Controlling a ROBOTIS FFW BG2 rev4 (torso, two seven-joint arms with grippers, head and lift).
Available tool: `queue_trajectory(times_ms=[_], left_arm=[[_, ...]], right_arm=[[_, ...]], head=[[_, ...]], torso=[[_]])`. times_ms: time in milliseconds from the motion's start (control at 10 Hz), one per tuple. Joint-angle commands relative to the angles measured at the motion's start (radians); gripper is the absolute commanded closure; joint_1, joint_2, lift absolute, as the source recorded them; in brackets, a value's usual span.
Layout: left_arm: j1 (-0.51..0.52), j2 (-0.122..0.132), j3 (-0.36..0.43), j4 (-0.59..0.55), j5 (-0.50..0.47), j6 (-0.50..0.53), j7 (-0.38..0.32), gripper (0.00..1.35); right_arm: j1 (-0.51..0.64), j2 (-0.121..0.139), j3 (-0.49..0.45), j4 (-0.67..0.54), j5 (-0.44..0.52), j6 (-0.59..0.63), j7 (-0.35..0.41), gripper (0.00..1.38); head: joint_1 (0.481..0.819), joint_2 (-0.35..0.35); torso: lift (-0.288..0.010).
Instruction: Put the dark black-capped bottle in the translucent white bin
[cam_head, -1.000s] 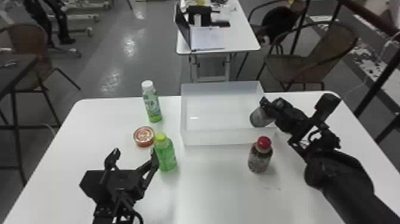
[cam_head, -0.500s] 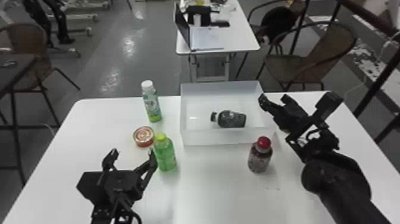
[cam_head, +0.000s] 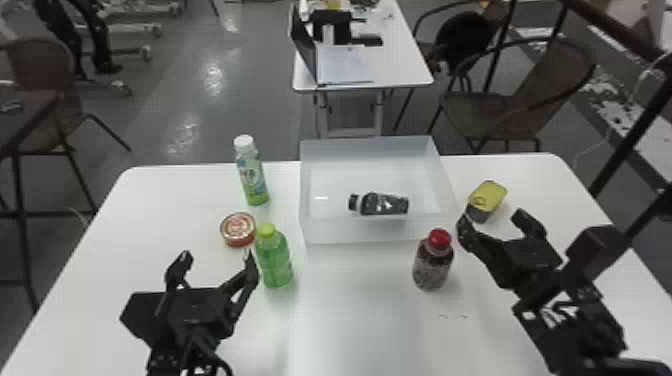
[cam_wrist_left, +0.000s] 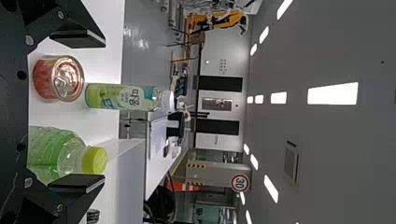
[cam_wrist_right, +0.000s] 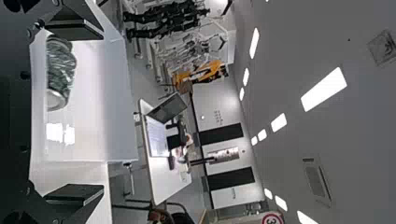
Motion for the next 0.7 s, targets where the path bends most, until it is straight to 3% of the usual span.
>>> queue_trajectory(times_ms=[0, 200, 600], left_arm=[[0.007, -0.003, 0.002, -0.001, 0.002, -0.006, 0.000, 0.26], [0.011, -0.003, -0.007, -0.003, 0.008, -0.006, 0.006, 0.26], [0.018, -0.003, -0.016, -0.006, 0.006, 0.001, 0.009, 0.26]], right_arm=[[0.141, -0.002, -0.003, -0.117, 0.021, 0.017, -0.047, 0.14], [0.255, 0.002, -0.005, -0.199, 0.047, 0.020, -0.082, 0.14], [0.269, 0.004, -0.011, -0.226, 0.078, 0.051, -0.094, 0.14]], head=[[0.695, 0.039], [0.695, 0.040], [0.695, 0.033]], torso=[[-0.064], [-0.064], [-0.064]])
